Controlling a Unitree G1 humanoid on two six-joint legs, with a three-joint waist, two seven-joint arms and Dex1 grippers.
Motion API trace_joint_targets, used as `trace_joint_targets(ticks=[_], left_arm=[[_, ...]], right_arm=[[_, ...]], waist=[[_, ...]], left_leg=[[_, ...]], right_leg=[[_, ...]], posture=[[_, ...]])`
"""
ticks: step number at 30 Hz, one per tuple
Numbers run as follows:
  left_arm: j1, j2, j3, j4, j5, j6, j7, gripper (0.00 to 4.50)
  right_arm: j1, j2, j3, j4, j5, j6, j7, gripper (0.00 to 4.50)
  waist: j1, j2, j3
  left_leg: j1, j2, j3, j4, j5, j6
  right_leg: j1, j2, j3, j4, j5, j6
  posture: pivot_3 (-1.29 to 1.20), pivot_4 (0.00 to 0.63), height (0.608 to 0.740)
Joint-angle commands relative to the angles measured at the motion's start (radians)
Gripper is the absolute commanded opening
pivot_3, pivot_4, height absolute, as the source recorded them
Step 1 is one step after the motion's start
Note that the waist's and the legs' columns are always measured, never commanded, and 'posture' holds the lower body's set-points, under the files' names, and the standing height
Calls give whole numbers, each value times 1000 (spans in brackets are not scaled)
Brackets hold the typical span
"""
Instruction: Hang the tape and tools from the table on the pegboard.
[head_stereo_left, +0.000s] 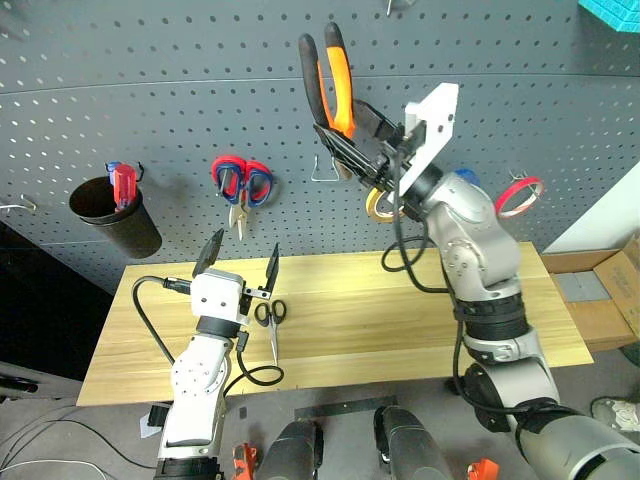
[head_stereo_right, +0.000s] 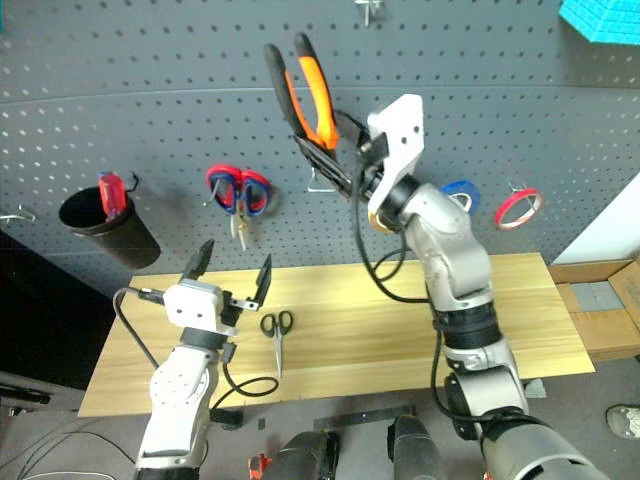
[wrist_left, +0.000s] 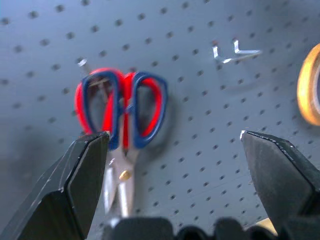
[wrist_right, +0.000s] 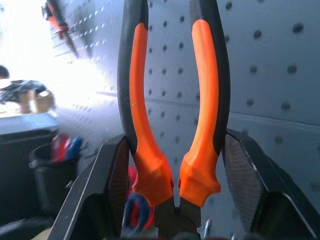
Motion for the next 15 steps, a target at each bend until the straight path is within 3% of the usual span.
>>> trace_joint_targets(ticks=[1, 12, 15], left_arm=[[-5, -13, 6, -32, -17, 0, 24, 4500], [-91, -23, -5, -65, -56, 86, 36, 4500], [-81, -22, -7, -77, -54, 94, 42, 4500]], right_arm=[[-95, 67, 41, 124, -158, -237, -127, 2245], [-151, 211, 36, 478, -259, -525, -264, 2245], [-197, 219, 3, 565, -290, -572, -366, 2245]], waist=[[0, 0, 0], [2, -3, -2], [2, -3, -2]], left_leg=[[0, 0, 0, 0, 0, 0], [0, 0, 0, 0, 1, -1], [0, 0, 0, -1, 1, -1]], right_leg=[[0, 0, 0, 0, 0, 0], [0, 0, -1, 1, 0, -1], [-1, 0, -1, 1, 0, -1]], posture=[[-3, 169, 740], [27, 173, 740], [32, 176, 740]])
